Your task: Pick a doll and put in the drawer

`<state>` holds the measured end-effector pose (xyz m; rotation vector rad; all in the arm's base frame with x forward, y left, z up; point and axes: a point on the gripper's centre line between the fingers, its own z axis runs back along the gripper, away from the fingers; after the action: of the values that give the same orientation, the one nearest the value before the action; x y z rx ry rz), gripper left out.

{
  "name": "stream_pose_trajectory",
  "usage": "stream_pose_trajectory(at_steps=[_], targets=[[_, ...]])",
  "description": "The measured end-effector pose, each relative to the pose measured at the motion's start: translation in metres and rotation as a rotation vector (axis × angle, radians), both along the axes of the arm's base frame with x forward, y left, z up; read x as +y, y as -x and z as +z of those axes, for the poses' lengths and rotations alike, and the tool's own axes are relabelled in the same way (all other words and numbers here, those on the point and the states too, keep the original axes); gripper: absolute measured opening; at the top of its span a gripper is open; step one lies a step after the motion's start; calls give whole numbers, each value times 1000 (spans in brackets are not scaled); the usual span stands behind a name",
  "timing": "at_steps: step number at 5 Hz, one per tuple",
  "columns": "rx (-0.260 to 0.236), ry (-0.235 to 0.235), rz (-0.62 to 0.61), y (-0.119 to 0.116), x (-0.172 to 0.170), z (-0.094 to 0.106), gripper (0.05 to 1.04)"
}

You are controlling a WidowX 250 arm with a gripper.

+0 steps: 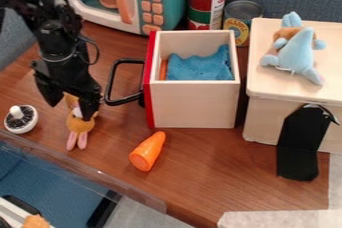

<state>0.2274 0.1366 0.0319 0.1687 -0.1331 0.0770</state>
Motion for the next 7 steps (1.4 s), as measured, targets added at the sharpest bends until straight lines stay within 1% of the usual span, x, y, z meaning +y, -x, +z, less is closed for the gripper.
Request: stream_pose_trajectory(at_steps=[1,2,3,4,5,6,7], targets=[[-74,4,0,-3,1,19,999],[-34,7,28,-1,4,3,999],[32,-11,53,1,3,-18,999],[65,-7,44,2,1,-26,999],[92,-2,61,-1,3,-37,945],[84,9,85,-1,2,-36,671],[42,12,107,-3,-1,-17,515]])
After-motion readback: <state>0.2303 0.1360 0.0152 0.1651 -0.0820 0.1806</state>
